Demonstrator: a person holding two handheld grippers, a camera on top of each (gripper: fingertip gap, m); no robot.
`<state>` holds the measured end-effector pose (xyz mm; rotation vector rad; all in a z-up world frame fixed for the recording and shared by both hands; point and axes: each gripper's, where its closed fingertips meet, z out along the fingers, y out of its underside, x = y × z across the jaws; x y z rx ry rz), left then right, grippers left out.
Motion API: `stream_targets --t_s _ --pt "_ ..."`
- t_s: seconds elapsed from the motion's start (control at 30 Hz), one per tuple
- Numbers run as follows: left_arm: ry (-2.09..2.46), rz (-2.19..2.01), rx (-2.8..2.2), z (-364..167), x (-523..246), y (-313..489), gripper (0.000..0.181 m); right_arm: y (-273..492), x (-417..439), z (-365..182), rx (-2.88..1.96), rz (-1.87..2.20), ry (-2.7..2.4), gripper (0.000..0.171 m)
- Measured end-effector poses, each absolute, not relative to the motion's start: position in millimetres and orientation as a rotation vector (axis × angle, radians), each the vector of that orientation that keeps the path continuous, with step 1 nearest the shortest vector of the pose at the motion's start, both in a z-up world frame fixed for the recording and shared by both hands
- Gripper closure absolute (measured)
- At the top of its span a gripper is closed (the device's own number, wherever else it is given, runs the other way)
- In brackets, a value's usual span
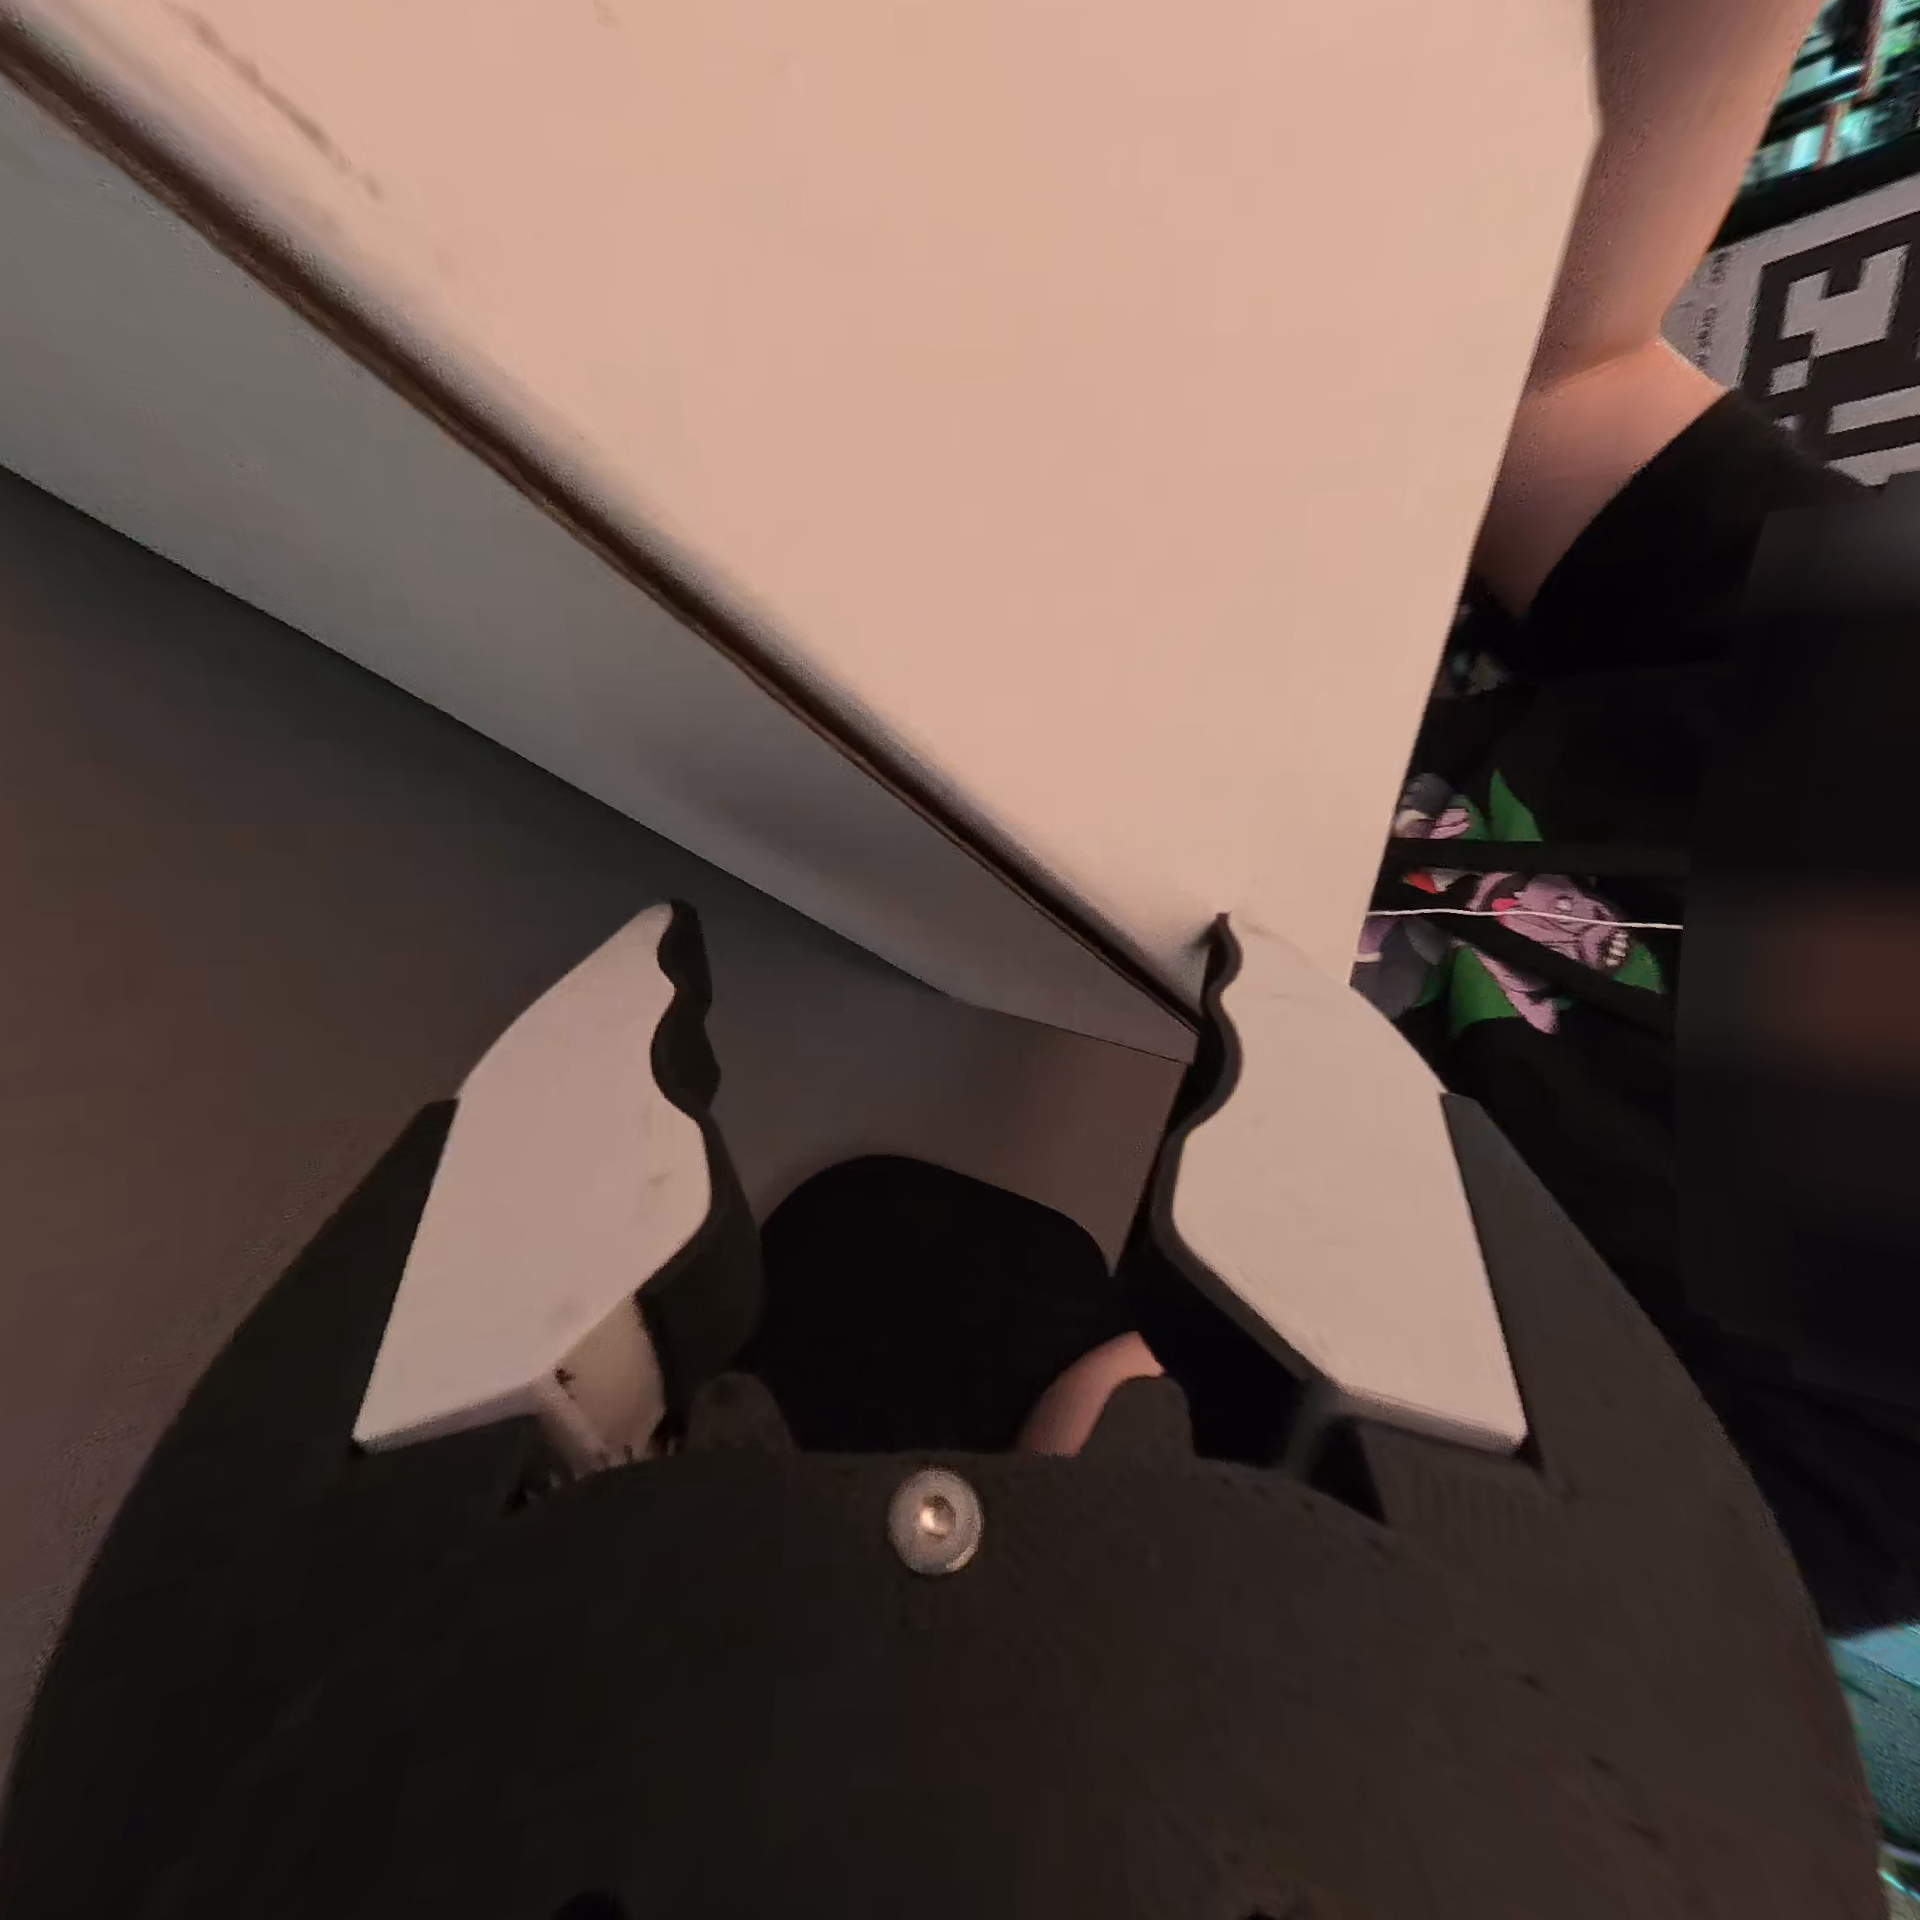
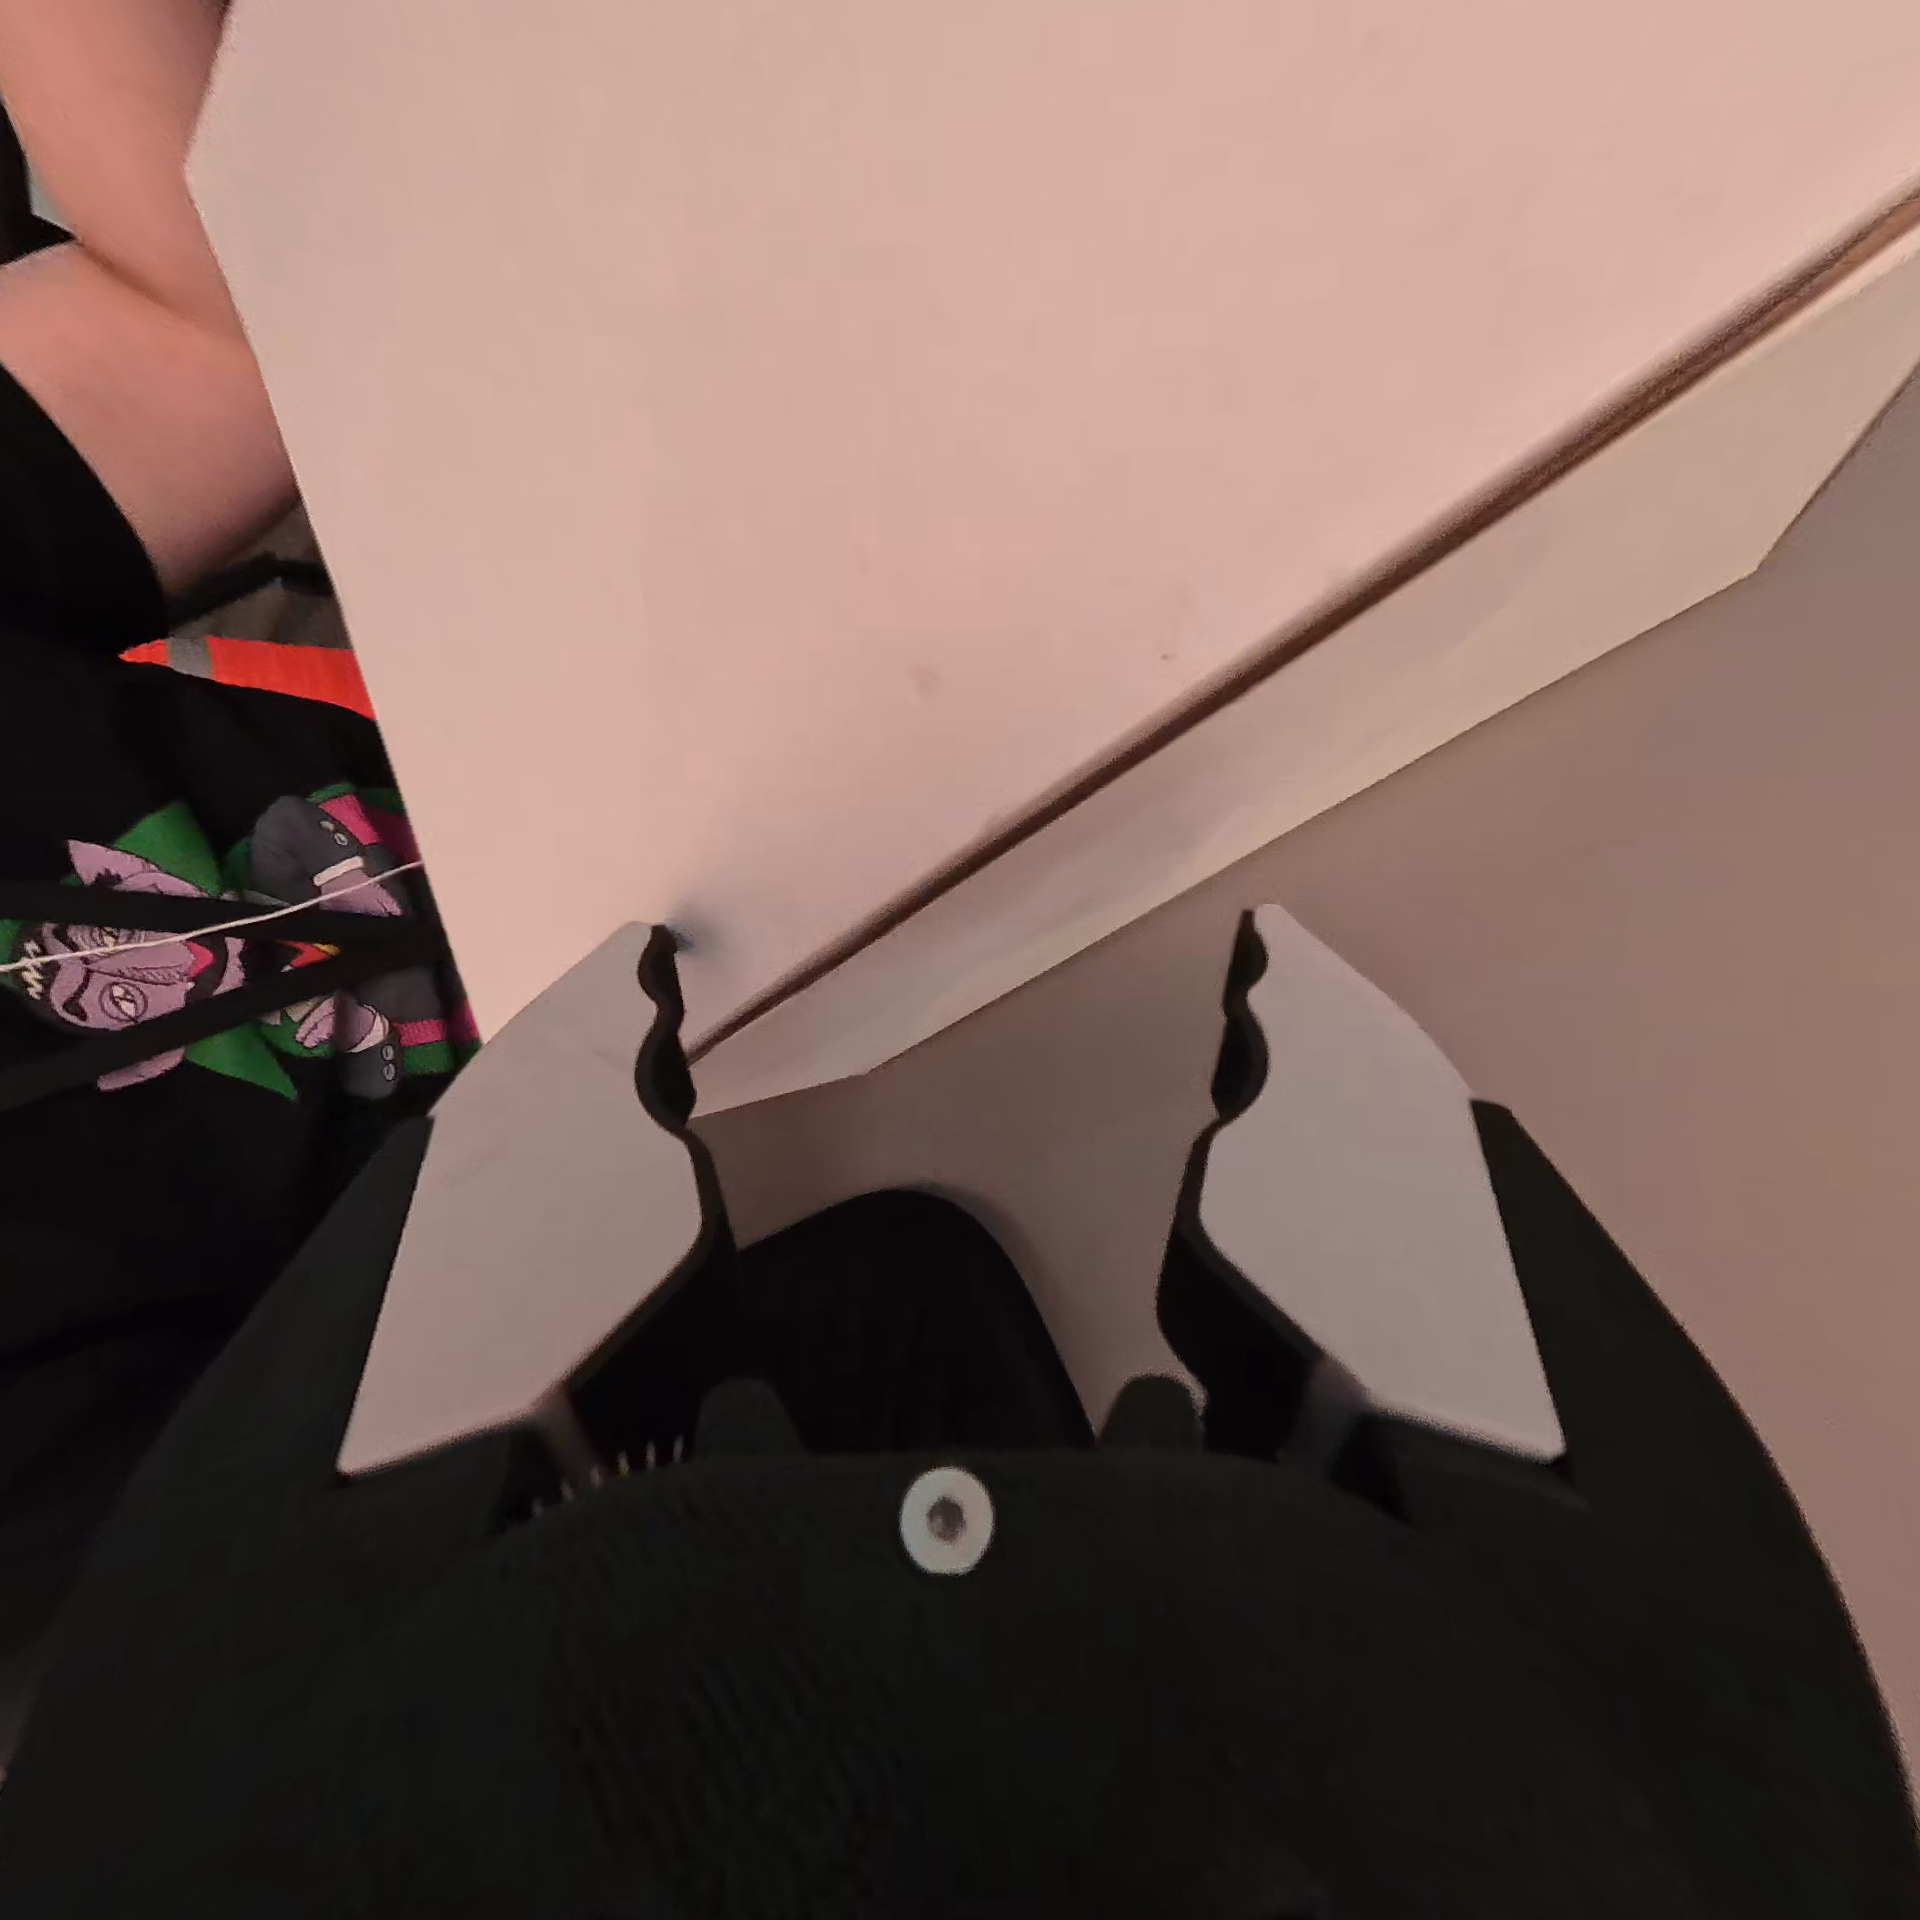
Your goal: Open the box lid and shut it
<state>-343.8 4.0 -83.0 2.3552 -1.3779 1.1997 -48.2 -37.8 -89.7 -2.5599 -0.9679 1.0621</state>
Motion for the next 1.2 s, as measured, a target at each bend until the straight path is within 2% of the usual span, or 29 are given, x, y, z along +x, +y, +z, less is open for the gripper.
stream_targets --t_s 0.3,0.53,0.77,0.9,1.2 --pt "-1.283 1.263 2.201 -95 -342 -5 0.09 -38 -49 -94 -2.582 1.141 -0.92 0.07" --pt "-1.411 1.299 2.198 -84 -343 1 0.104 -38 -55 -91 -2.526 1.154 -0.994 0.07" --pt "-1.335 1.359 2.129 -87 -344 0 0.103 -41 -58 -92 -2.547 1.241 -0.979 0.073" --pt "-1.348 1.485 2.173 -69 -339 13 0.106 -39 -60 -84 -2.487 1.188 -1.031 0.077" --pt "-1.106 1.925 2.491 -38 -317 97 0.108 47 -46 -47 -2.194 1.079 -0.602 0.079"
